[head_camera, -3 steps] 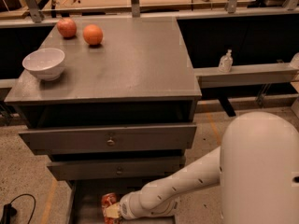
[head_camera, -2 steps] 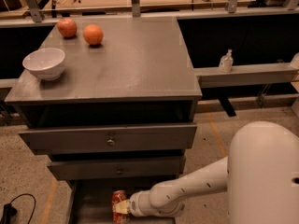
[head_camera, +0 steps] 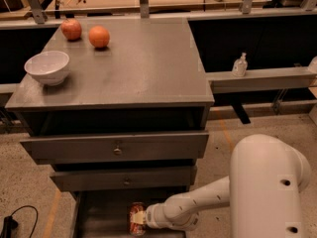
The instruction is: Place coke can into bottom drawer
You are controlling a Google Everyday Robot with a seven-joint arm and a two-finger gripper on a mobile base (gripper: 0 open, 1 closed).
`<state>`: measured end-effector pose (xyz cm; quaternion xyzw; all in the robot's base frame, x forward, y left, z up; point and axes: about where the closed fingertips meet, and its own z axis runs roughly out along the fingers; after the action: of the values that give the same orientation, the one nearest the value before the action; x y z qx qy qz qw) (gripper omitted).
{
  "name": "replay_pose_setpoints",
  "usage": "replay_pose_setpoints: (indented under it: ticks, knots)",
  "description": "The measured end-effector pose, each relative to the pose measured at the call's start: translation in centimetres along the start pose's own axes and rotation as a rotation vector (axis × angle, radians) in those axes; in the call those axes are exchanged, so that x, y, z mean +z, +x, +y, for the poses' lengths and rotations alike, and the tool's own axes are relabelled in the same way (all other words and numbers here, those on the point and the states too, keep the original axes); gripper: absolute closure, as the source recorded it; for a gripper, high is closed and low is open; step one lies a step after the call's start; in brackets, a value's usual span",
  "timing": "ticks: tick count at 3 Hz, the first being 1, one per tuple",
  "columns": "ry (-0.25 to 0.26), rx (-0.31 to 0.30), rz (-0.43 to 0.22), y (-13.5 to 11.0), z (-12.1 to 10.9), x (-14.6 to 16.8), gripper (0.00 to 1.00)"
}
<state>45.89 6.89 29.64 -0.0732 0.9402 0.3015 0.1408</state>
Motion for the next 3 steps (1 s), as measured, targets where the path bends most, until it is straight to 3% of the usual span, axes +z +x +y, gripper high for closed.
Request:
replay_pose_setpoints:
  ticks: [2,3]
  knots:
    - [0.081,0.063,-0.039,-0.7,-3.1,2.5,0.37]
    - [0.094,0.049,-0.049,-1.0,-2.8,2.2,0.13]
